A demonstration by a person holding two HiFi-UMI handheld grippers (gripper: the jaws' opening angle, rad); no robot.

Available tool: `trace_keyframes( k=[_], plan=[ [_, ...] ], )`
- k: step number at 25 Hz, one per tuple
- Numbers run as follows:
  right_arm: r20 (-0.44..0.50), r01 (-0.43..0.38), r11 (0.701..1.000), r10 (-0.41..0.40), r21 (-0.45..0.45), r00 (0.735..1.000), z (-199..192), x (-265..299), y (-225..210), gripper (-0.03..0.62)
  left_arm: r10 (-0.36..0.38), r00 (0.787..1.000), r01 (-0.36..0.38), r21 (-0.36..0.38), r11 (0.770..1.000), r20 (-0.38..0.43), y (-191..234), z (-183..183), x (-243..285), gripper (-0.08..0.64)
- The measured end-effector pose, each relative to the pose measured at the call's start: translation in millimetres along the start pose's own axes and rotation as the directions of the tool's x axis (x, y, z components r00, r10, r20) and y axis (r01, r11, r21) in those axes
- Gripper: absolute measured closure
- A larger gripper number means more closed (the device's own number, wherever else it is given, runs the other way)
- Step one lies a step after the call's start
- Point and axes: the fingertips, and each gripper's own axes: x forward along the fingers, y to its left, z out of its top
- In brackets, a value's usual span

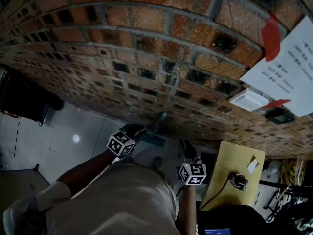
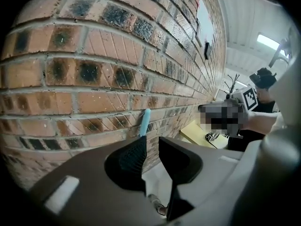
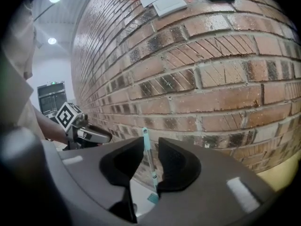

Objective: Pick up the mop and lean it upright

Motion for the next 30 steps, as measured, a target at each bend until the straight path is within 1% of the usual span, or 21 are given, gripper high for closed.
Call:
trace_keyframes(
  k=[6, 8, 11, 13, 15, 18, 20, 22, 24, 25, 30],
  plan=[
    [-0.007, 0.028, 1.0, -0.028, 0.008, 1.0, -1.7, 3.8, 5.6, 0.505, -0.037, 0.999, 0.038, 0.034, 0.999, -0.037, 7.8, -10.1, 22.0, 0.459],
    [-0.009, 0.033, 0.999, -0.033, 0.013, 0.999, -3.0, 3.8, 6.7, 0.504, -0.036, 0.999, 0.038, 0.045, 0.998, -0.04, 10.6, -12.3, 33.8, 0.459],
    [-0.017, 0.039, 0.999, -0.039, 0.022, 0.999, -7.1, 2.1, 6.2, 0.505, 0.023, 1.0, -0.022, 0.052, 0.998, -0.008, 23.9, -13.8, 52.9, 0.452],
    [-0.023, 0.044, 0.999, -0.043, 0.026, 0.999, -9.4, 0.3, 4.5, 0.505, 0.057, 0.998, -0.056, 0.058, 0.997, -0.003, 32.4, -18.4, 69.5, 0.431],
    [-0.029, 0.044, 0.999, -0.043, 0.028, 0.999, -11.4, -1.6, 3.6, 0.505, 0.063, 0.998, -0.061, 0.057, 0.996, -0.028, 36.2, -27.6, 88.3, 0.392],
    [-0.043, 0.038, 0.999, -0.037, 0.03, 0.998, -16.7, -4.3, 2.0, 0.505, 0.047, 0.995, -0.042, 0.057, 0.997, -0.086, 35.6, -43.0, 114.6, 0.354],
    [-0.052, 0.038, 0.999, -0.036, 0.031, 0.998, -21.0, -6.7, -0.8, 0.505, 0.04, 0.992, -0.035, 0.037, 0.999, -0.122, 35.6, -52.4, 129.1, 0.354],
    [-0.064, 0.044, 0.998, -0.042, 0.037, 0.997, -26.6, -10.3, -5.2, 0.505, 0.039, 0.987, -0.04, -0.005, 0.999, -0.153, 37.1, -64.5, 141.9, 0.356],
    [-0.073, 0.054, 0.997, -0.051, 0.046, 0.996, -31.7, -13.9, -11.5, 0.505, 0.05, 0.984, -0.057, -0.035, 0.998, -0.171, 39.1, -72.8, 153.7, 0.354],
    [-0.076, 0.058, 0.997, -0.054, 0.05, 0.996, -33.7, -15.4, -14.2, 0.505, 0.06, 0.983, -0.068, -0.037, 0.997, -0.175, 40.2, -75.0, 158.5, 0.354],
    [-0.088, 0.055, 0.998, -0.051, 0.041, 0.995, -41.1, -21.4, -22.3, 0.505, 0.13, 0.974, -0.136, -0.018, 0.991, -0.187, 49.9, -79.2, 175.6, 0.339]
  ],
)
